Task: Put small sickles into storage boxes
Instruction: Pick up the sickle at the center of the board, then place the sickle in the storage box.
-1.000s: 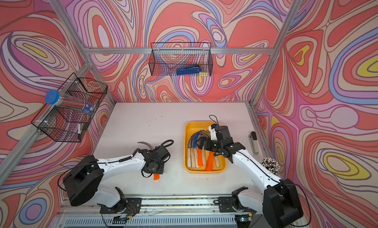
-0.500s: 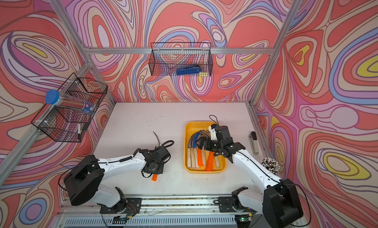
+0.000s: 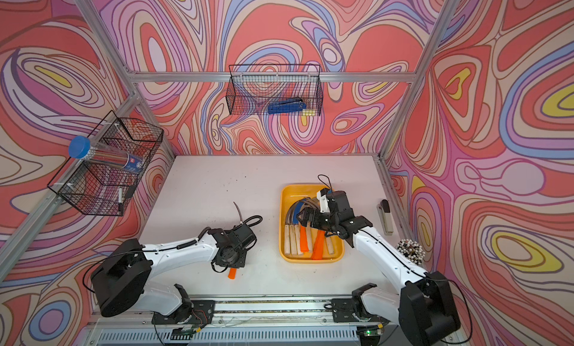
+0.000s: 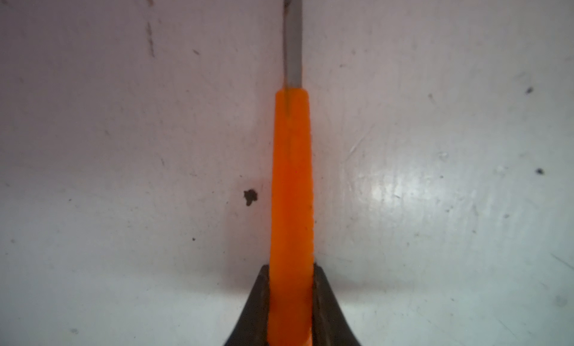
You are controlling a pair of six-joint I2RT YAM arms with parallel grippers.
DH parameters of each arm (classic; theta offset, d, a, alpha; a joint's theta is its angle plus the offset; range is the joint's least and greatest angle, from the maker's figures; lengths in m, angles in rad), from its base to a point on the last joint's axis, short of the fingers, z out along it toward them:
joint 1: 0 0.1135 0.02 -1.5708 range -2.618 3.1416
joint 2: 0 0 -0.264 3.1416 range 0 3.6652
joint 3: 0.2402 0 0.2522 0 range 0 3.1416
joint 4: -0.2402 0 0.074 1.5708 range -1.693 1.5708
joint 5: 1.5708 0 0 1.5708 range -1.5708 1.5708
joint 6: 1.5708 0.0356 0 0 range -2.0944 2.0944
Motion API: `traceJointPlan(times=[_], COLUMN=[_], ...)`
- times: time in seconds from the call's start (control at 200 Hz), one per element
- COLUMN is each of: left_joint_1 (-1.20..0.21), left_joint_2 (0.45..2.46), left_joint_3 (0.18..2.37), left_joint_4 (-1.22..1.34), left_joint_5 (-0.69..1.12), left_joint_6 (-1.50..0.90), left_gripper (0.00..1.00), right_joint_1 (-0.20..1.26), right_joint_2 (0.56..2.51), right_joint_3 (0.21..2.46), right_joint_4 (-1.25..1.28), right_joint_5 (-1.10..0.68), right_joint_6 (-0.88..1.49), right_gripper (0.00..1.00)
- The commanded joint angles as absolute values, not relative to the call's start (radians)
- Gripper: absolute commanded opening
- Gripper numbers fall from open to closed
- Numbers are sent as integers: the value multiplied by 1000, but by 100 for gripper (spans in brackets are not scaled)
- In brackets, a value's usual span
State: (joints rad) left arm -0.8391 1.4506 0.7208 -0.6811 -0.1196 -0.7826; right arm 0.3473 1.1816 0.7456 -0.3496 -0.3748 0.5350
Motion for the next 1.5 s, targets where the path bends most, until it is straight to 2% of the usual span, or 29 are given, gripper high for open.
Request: traceJointPlan(times=[0.0,0.601,1.052,1.492], left_joint_1=[-841,-841,-842,-845], left_joint_2=[1428,1318,1359,1528], left_joint_3=[705,847,989,1053], left_joint_4=[-773,-806,-672,-274], left_joint_5=[-106,-98,104,390], left_joint_6=[-775,-685,-674,-813], left_gripper=[0,0,0,0], right_joint_1=[344,346,350,350], right_joint_2=[1170,1161,1129,1127], right_joint_3=[733,722,718,756], right_joint_4=[-330,-285,-285,-339], right_joint_5=[-383,-436,-446,-449], right_joint_6=[543,592,612,605], right_gripper=[98,98,98,98])
